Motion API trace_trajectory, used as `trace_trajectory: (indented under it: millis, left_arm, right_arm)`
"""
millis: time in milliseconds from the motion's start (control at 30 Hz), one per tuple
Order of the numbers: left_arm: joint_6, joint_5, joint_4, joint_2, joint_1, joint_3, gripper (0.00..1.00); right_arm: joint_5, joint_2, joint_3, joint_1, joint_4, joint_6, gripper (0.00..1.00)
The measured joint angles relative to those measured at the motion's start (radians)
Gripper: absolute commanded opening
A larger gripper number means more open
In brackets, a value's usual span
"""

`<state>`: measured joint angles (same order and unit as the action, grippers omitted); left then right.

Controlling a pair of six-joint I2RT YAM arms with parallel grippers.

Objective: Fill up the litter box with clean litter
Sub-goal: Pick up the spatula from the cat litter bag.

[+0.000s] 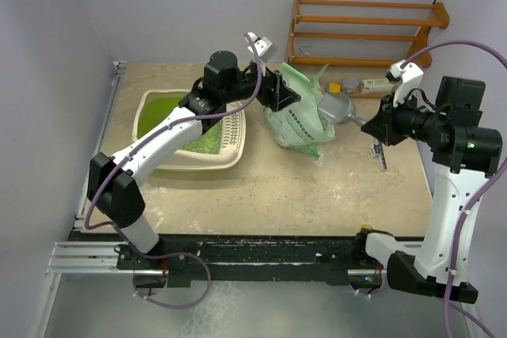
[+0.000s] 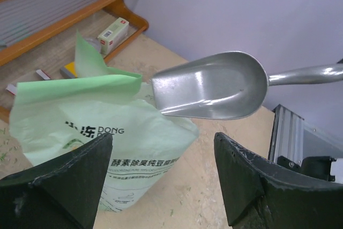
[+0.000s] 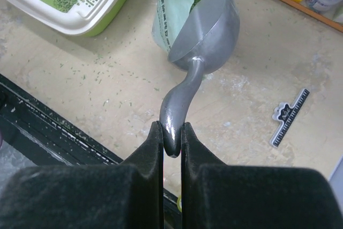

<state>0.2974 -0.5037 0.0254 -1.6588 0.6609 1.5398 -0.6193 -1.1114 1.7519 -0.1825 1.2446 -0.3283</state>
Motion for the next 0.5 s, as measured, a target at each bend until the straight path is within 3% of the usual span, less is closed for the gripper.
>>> trace_trajectory:
  millis: [300, 500]
  left_arm:
    - [0.098, -0.074, 0.084, -0.035, -0.049, 0.001, 0.74]
    - [0.243, -0.189, 0.215, -0.098, -0.106, 0.001, 0.74]
  right_arm:
    - [-0.051, -0.016, 0.119, -0.002, 0.000, 0.003, 0.00]
    - [-0.153, -0.021, 0.239, -0.002, -0.004, 0.014, 0.00]
